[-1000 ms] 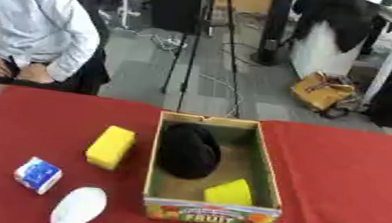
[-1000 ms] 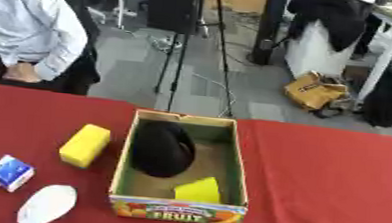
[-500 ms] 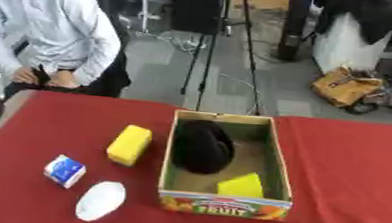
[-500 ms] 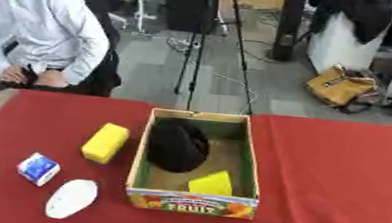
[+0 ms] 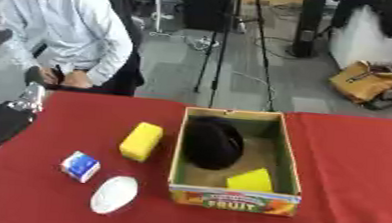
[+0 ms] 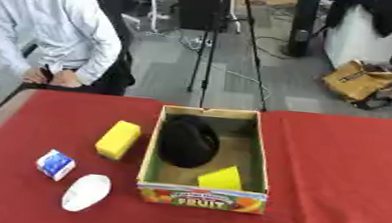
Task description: Pick up objects on the table and place them in the box.
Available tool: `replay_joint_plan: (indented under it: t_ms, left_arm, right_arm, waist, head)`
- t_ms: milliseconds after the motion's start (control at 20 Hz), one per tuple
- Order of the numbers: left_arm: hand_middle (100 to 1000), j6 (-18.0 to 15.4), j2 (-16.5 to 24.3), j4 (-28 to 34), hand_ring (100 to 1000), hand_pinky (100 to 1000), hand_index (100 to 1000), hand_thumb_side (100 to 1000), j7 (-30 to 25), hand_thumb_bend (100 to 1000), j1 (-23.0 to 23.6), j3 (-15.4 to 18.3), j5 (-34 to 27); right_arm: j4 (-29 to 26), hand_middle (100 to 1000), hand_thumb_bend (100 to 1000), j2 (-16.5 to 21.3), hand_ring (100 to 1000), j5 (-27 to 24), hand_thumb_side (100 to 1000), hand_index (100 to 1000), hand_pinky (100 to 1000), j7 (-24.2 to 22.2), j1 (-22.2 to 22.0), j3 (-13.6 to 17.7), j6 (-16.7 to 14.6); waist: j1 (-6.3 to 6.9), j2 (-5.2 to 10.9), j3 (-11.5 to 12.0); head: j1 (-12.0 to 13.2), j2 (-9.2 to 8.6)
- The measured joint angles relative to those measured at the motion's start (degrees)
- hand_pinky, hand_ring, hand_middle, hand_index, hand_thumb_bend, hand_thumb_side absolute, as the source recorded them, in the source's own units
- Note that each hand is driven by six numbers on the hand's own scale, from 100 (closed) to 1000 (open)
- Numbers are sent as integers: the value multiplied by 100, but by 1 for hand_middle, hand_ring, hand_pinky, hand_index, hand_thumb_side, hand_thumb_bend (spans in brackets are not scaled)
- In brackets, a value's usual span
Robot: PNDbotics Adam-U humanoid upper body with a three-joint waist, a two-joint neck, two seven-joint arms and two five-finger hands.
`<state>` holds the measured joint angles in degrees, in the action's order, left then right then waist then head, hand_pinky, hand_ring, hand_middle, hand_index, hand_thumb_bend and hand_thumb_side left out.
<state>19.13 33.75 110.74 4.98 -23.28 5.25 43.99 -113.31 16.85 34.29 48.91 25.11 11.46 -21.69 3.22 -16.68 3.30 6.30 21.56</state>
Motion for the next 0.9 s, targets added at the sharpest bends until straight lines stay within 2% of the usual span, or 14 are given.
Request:
replay_joint_plan:
  t_ms: [150, 300, 350, 500, 550, 650, 800, 850, 900]
  left_arm:
    - [1000, 47, 148, -201, 1000, 1000, 1000, 811, -466, 156, -109, -105, -80]
    - [1000, 91, 320, -500, 1000, 1000, 1000, 800, -914, 179, -298, -269, -195]
    - [1000, 115, 391, -614, 1000, 1000, 1000, 785, -1043, 216, -379, -337, -237]
    - [1000, 156, 563, -900, 1000, 1000, 1000, 803, -1282, 239, -619, -557, -448]
    - [1000, 160, 606, -981, 1000, 1000, 1000, 844, -1333, 305, -665, -623, -552]
    - [1000, 208, 667, -1205, 1000, 1000, 1000, 848, -1478, 389, -844, -778, -819]
    - [1000, 453, 678, -1660, 1000, 1000, 1000, 831, -1822, 428, -1211, -1017, -1257]
    - [1000, 554, 678, -1802, 1000, 1000, 1000, 809, -1943, 470, -1316, -1093, -1349]
    - [1000, 655, 678, -1955, 1000, 1000, 1000, 797, -2084, 465, -1411, -1183, -1415]
  right_arm:
    - [0, 678, 100, 1, 719, 0, 969, 719, 727, 14, -48, -2, 14]
    - [0, 674, 100, 4, 719, 0, 968, 715, 728, 25, -94, -12, 25]
    - [0, 673, 100, 4, 719, 0, 967, 712, 728, 28, -99, -25, 28]
    - [0, 672, 100, 6, 720, 0, 966, 711, 728, 38, -138, -36, 38]
    - [0, 667, 100, 6, 719, 0, 966, 706, 728, 43, -146, -37, 43]
    - [0, 664, 100, 6, 720, -2, 963, 696, 728, 49, -154, -42, 49]
    - [0, 663, 100, 6, 720, -6, 961, 693, 728, 57, -200, -63, 57]
    - [0, 662, 100, 7, 719, -7, 959, 690, 728, 60, -200, -68, 60]
    - [0, 660, 100, 7, 719, -8, 958, 689, 728, 62, -202, -70, 62]
  waist:
    - [48, 48, 31]
    - [113, 80, 61]
    - [130, 85, 67]
    - [179, 111, 63]
    - [191, 114, 60]
    - [210, 116, 58]
    - [245, 156, 57]
    - [253, 159, 57]
    - [261, 160, 51]
  head:
    - [11, 2]
    - [16, 39]
    - [19, 45]
    - [27, 62]
    - [28, 73]
    - [26, 97]
    - [-4, 114]
    - [-14, 123]
    - [-19, 128]
